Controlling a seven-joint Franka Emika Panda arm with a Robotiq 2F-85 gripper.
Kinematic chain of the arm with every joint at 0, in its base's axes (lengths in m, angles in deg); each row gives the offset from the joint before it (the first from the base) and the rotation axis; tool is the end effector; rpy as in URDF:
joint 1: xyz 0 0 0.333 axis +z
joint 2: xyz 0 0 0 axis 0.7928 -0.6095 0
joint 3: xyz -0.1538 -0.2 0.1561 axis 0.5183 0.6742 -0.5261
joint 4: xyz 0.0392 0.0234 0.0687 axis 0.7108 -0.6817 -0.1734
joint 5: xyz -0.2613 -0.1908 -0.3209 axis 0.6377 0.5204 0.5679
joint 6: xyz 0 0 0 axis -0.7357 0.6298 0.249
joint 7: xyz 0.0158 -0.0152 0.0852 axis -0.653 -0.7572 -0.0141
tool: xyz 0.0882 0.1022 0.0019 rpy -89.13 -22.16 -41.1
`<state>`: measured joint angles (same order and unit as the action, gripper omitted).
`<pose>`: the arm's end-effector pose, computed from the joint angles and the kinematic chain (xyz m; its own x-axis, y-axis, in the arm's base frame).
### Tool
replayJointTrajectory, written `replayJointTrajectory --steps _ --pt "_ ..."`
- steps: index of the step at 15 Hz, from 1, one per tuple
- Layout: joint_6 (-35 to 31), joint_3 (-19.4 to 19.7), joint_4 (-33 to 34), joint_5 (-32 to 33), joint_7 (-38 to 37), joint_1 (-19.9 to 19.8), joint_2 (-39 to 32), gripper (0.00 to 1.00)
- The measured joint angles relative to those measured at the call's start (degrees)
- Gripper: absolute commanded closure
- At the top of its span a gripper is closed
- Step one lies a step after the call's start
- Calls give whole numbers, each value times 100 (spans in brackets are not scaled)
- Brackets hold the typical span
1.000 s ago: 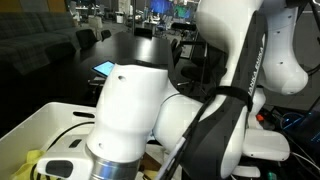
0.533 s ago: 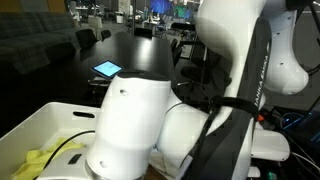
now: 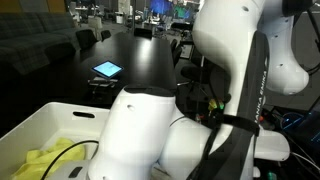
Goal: Put the yellow and white cloths in the storage box and put the marker in the mug cup
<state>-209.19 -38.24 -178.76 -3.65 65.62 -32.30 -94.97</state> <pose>0.4854 0.5082 0.1469 0.5593 0.6461 0.5193 0.8022 -0.5798 -0.1425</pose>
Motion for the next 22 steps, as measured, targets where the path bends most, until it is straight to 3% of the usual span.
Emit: replayJointTrajectory --steps 5,22 --pt "-415 -161 -41 83 56 -158 -137 89" --pt "-1040 -1027 -331 981 351 -1506 -691 91"
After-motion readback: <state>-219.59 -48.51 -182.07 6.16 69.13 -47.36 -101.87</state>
